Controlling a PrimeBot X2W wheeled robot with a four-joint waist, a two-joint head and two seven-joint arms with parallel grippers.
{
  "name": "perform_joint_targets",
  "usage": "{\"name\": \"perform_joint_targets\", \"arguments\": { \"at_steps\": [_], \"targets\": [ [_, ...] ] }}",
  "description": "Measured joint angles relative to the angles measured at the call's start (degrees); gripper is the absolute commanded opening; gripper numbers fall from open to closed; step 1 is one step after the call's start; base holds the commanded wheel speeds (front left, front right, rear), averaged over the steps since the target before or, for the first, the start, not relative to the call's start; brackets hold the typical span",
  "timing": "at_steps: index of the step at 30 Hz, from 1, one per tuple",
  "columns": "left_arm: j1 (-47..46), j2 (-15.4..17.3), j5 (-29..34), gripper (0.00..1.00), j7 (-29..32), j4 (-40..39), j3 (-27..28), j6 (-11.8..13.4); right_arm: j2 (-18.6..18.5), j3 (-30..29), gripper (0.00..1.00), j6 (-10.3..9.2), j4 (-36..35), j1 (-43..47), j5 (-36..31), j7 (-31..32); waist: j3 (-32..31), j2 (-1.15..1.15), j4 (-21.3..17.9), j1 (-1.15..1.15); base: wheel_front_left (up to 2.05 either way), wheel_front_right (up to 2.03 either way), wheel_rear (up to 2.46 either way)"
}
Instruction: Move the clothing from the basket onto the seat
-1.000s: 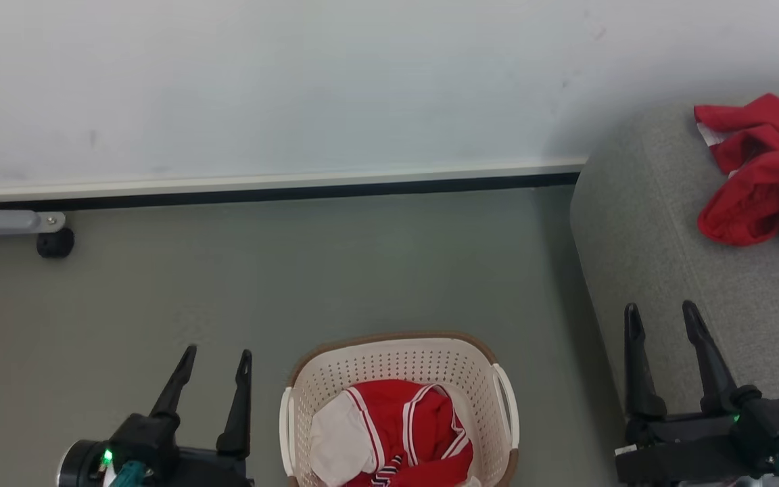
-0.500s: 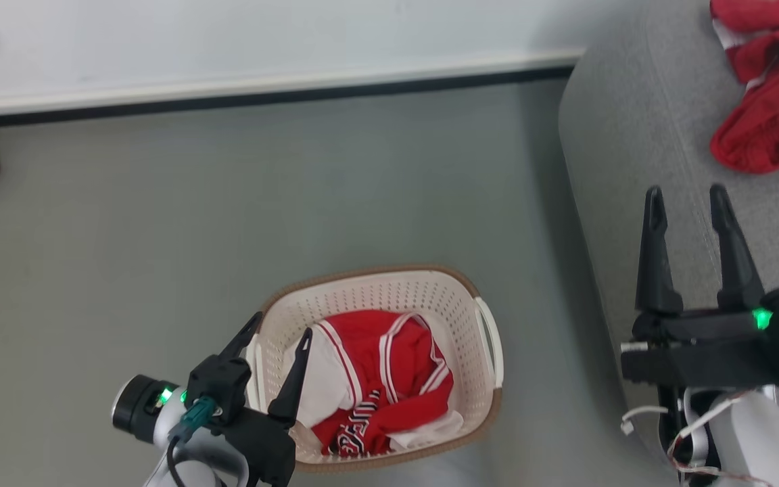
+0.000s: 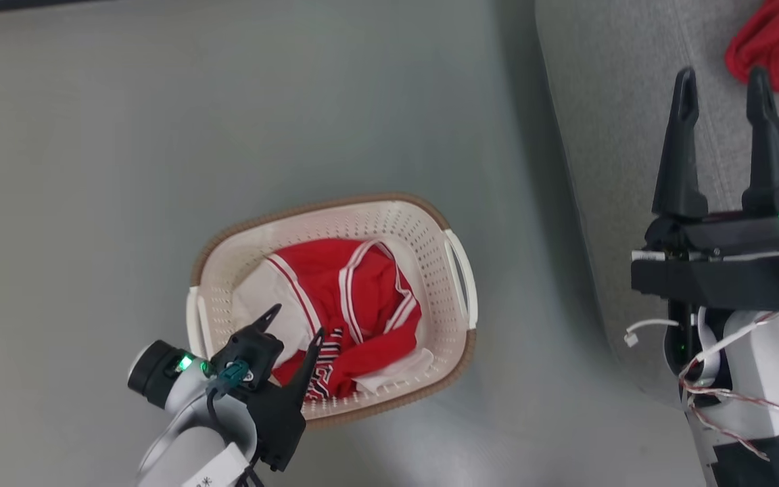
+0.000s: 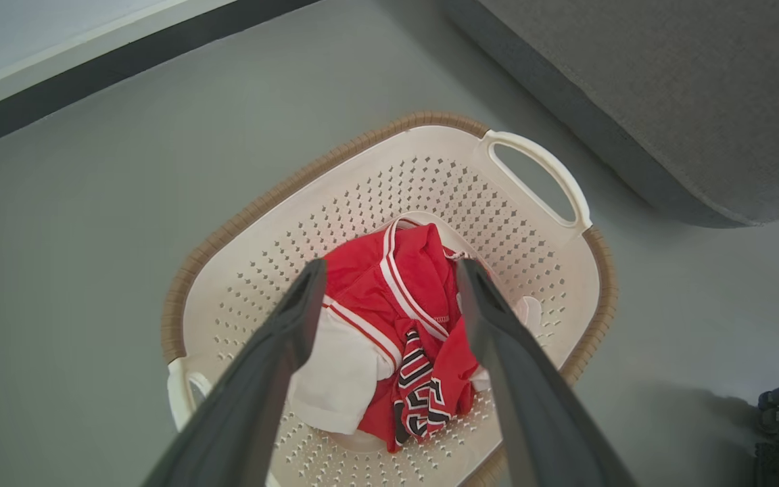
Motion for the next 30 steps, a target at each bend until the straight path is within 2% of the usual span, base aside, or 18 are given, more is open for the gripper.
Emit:
{"name": "perform_joint_targets", "arguments": {
  "at_steps": [12, 30],
  "targets": [
    [-7.3, 2.6, 1.0, 1.00, 3.2, 4.8, -2.3, -2.1, 1.2, 1.5, 1.00, 1.00, 0.3, -8.0, 0.0, -0.6, 10.8, 0.00, -4.7, 0.00, 0.00, 0.00, 0.00],
    [-12.9, 5.9, 0.9, 1.00, 6.6, 9.8, -5.7, -3.0, 2.7, 3.4, 1.00, 1.59, 4.3, -12.1, 1.1, -1.6, 18.3, 0.00, -10.9, -0.01, 0.00, 0.00, 0.00]
  ]
}}
